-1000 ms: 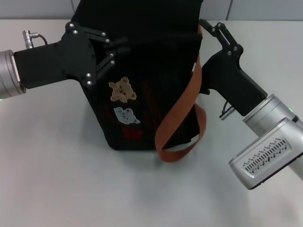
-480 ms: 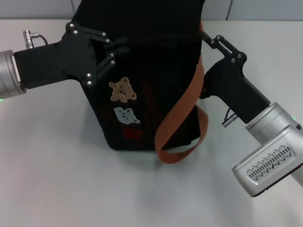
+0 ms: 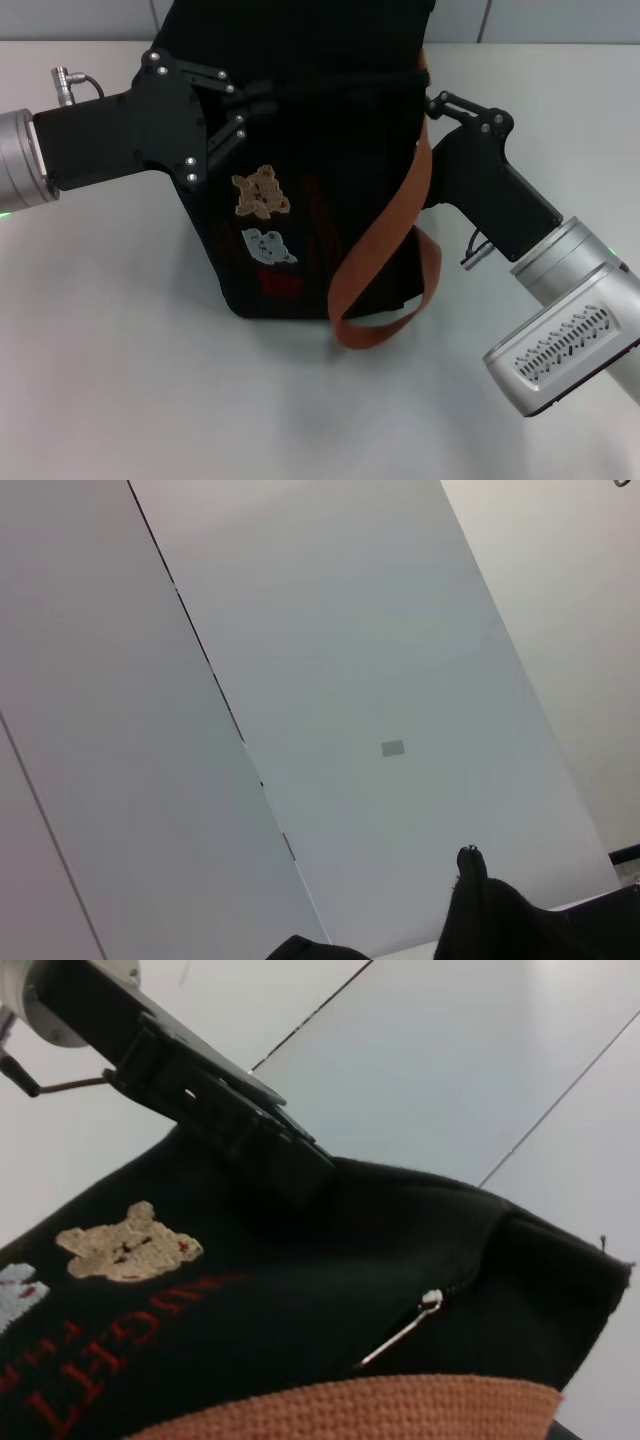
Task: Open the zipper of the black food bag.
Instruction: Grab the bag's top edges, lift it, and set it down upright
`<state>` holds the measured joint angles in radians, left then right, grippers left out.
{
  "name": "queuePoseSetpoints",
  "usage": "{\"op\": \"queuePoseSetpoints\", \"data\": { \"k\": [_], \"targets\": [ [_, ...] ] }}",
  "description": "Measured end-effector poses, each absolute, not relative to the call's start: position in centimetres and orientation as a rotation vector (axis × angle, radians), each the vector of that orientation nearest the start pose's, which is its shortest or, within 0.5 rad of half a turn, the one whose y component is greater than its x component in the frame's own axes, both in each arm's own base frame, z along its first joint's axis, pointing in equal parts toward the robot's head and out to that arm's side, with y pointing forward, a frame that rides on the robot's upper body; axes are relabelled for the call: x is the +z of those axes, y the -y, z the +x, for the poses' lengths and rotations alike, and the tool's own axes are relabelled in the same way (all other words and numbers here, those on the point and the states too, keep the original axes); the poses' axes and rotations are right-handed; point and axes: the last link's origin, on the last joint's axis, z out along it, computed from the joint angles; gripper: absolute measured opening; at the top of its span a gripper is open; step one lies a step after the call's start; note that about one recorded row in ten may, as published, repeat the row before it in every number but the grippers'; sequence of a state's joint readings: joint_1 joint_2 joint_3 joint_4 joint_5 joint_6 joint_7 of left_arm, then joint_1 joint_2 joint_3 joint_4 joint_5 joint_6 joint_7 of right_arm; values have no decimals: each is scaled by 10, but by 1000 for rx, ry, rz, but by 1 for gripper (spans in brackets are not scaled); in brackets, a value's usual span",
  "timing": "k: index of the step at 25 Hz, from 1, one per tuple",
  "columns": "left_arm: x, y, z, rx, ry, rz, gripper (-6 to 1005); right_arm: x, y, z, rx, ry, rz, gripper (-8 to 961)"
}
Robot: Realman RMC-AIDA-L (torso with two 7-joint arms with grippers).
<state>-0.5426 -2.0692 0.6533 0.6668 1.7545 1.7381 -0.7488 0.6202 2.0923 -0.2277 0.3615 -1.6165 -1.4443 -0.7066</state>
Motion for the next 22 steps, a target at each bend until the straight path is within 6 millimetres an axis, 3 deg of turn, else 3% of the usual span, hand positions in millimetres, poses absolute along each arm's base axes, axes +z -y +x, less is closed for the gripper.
{"op": "queuePoseSetpoints", "data": {
  "k": [3, 9, 22],
  "targets": [
    [32, -332, -224, -909, -347, -2499, 67, -94, -299, 213, 579, 495, -1880, 213],
    [33, -332, -225, -901, -339, -2493, 67, -95, -298, 217, 576, 459, -1892, 91],
    [32, -335, -224, -891, -338, -2494, 67, -95, -301, 215, 614, 426, -1912, 104]
  ]
}}
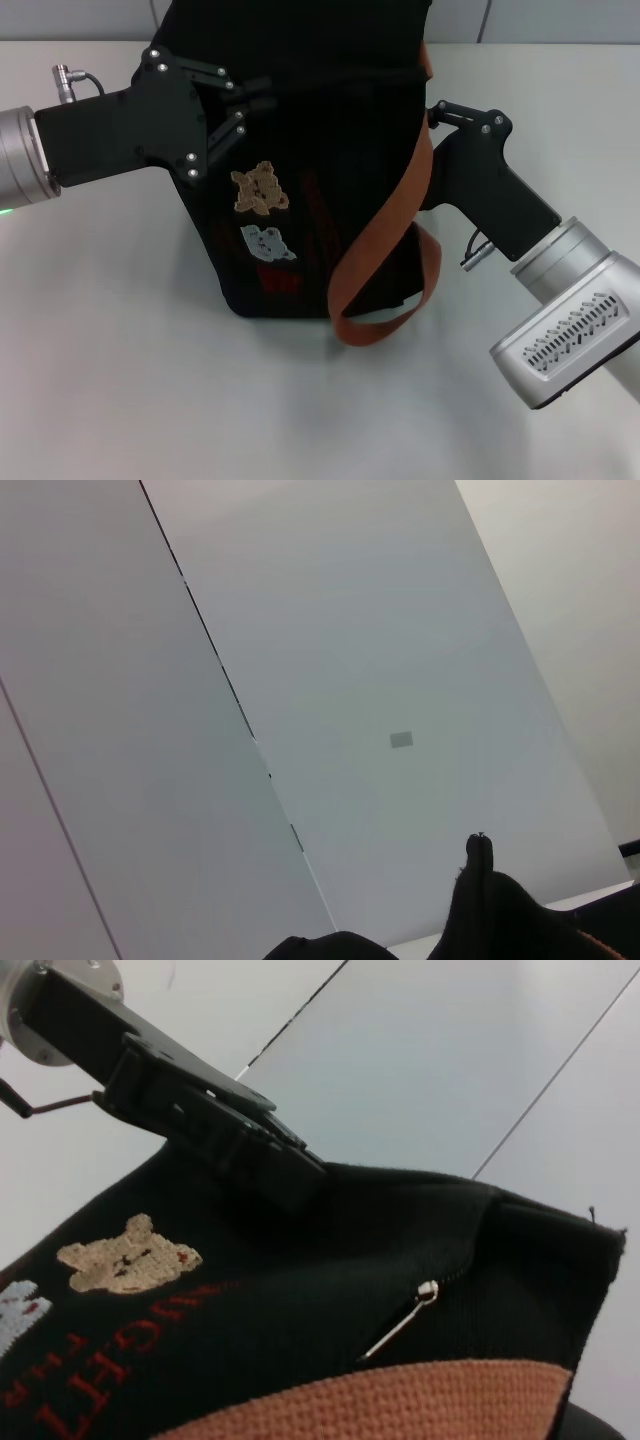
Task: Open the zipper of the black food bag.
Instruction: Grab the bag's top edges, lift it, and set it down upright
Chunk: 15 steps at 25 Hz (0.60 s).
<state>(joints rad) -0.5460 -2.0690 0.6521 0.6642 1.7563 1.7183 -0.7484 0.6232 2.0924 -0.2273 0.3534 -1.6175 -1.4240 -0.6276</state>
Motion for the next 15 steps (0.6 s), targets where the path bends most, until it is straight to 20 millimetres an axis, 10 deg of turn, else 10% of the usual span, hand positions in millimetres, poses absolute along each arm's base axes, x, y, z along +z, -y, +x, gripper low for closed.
{"op": "queuePoseSetpoints", "data": {
  "k": [15],
  "targets": [
    [35, -333, -227, -905, -317, -2464, 68, -98, -304, 213, 600, 433, -1933, -2]
  ]
}}
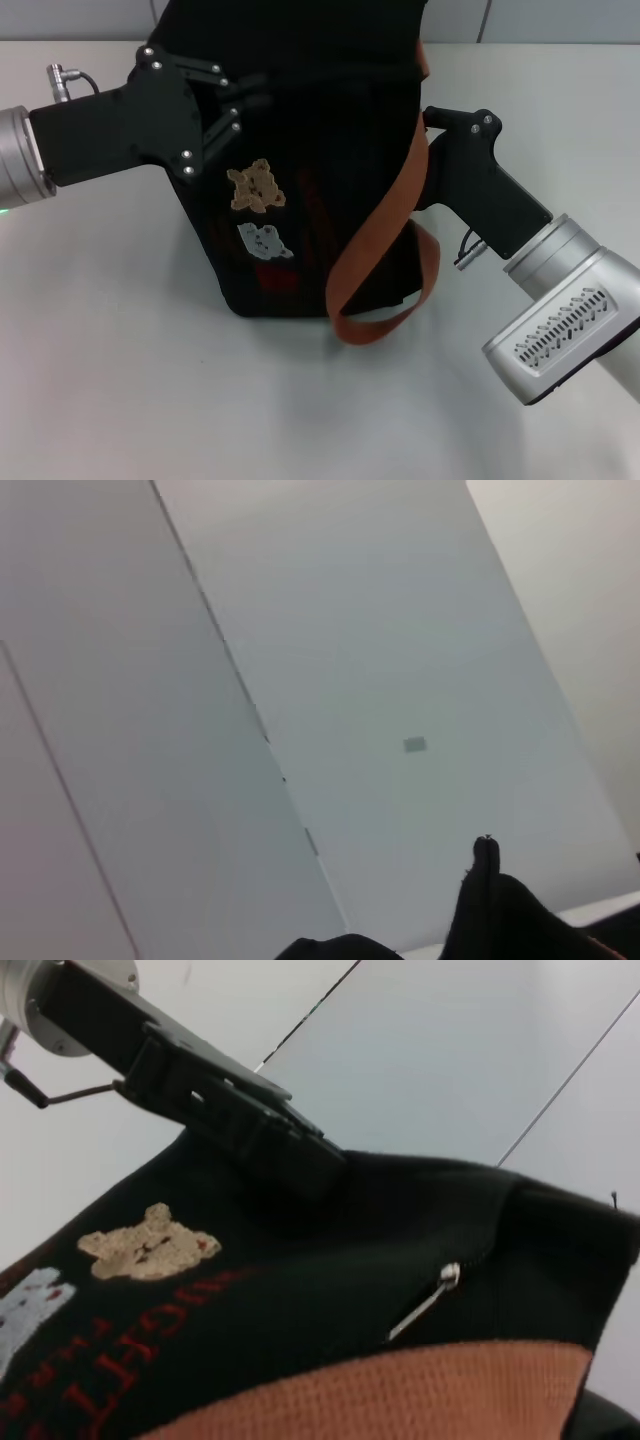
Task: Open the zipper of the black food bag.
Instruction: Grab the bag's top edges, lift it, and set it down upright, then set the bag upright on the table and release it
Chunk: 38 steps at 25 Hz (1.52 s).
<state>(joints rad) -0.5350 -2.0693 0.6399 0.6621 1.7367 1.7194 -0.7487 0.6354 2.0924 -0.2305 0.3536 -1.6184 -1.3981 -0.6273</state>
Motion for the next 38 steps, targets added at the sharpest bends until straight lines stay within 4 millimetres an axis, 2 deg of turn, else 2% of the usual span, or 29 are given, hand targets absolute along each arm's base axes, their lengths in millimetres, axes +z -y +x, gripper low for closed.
{"op": "queuePoseSetpoints", "data": {
  "k": [11, 15, 25, 28, 32, 34, 35, 36, 38],
  "targets": [
    [48, -326, -249, -922, -226, -2326, 67, -101, -307, 224, 529, 430, -1971, -1],
    [56, -322, -264, -895, -164, -2260, 66, -99, -306, 233, 492, 423, -1974, 0],
    [61, -303, -296, -851, -32, -2189, 64, -89, -312, 248, 482, 351, -1983, 1],
    [57, -292, -308, -841, 32, -2177, 63, -86, -315, 249, 495, 328, -1986, 1],
    [49, -284, -315, -846, 69, -2169, 64, -85, -318, 246, 527, 301, -1992, 7],
    [41, -279, -318, -850, 89, -2164, 75, -83, -321, 243, 559, 275, -1990, 16],
    [29, -272, -320, -856, 114, -2151, 80, -81, -322, 242, 582, 257, -1985, 20],
    [29, -272, -320, -856, 114, -2151, 86, -79, -322, 241, 607, 237, -1976, 25],
    [10, -267, -322, -859, 151, -2116, 96, -66, -324, 239, 707, 169, -1926, 33]
  ]
}}
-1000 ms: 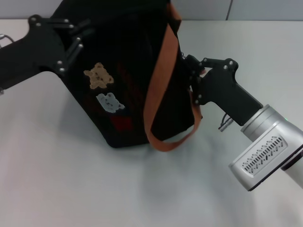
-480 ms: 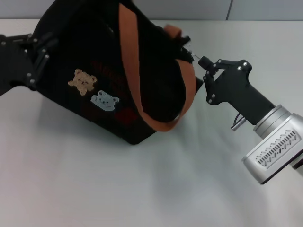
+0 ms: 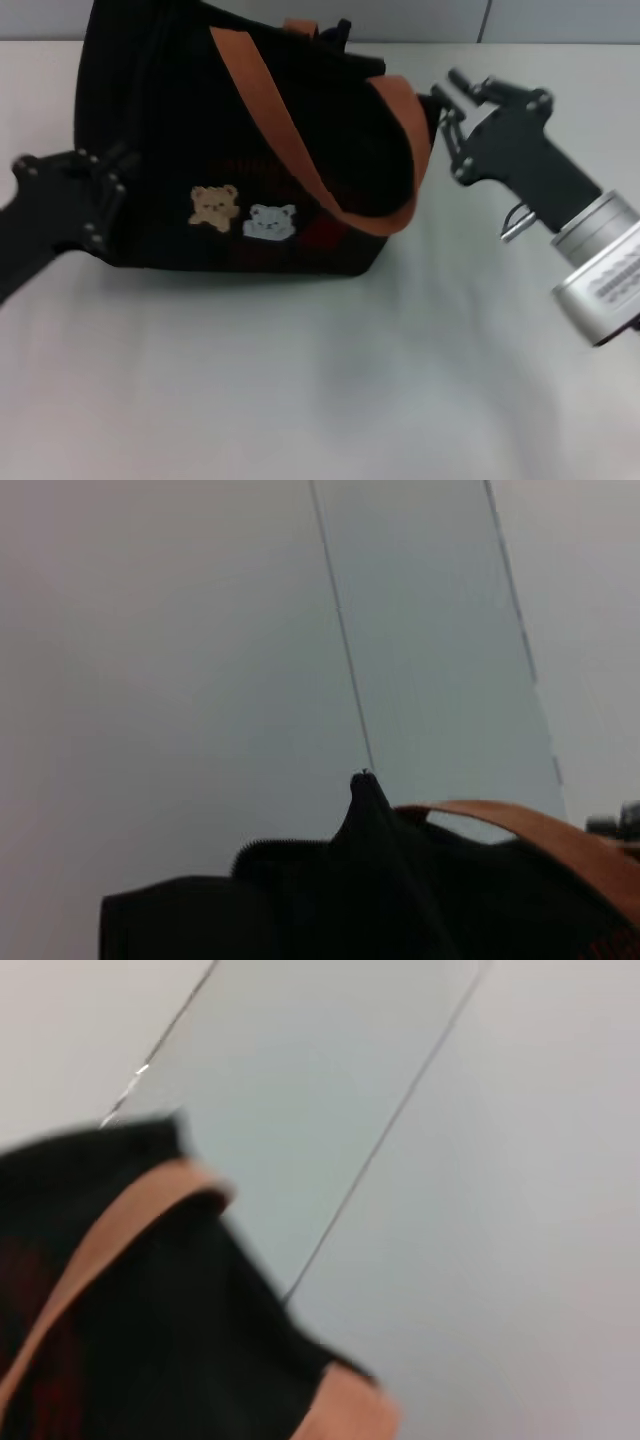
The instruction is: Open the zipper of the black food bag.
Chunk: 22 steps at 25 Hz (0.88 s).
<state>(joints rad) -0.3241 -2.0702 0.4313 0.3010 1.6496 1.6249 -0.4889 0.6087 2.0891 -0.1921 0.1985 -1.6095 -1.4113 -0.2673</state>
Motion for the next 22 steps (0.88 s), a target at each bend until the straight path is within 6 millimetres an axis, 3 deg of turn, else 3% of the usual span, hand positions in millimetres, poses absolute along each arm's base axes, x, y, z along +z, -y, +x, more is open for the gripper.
{"op": "queuePoseSetpoints", "data": {
  "k": [1, 2, 3, 5, 11, 16, 19, 20, 21, 22],
  "targets": [
    [10, -267, -322, -859, 151, -2116, 102, -66, -324, 239, 707, 169, -1926, 37],
    [-7, -268, -319, -867, 195, -2080, 107, -57, -325, 240, 776, 110, -1895, 42],
    [-7, -268, -319, -867, 195, -2080, 113, -57, -325, 240, 776, 110, -1895, 46],
    [-28, -274, -307, -907, 262, -2073, 123, -41, -327, 246, 888, 1, -1870, 84],
    [-35, -280, -292, -1031, 362, -2126, 156, -21, -324, 260, 1036, -166, -1892, 299],
    [-9, -273, -303, -1071, 404, -2218, 183, 3, -297, 271, 1192, -207, -2072, 502],
    [16, -259, -311, -1068, 397, -2313, 199, 13, -283, 271, 1229, -214, -2310, 639],
    [35, -249, -317, -1058, 400, -2389, 245, 16, -273, 269, 1224, -214, -2500, 685],
    [35, -249, -317, -1058, 400, -2389, 292, 16, -273, 269, 1224, -214, -2500, 763],
    [41, -243, -319, -1056, 402, -2438, 338, 14, -266, 266, 1219, -204, -2639, 841]
  ]
}}
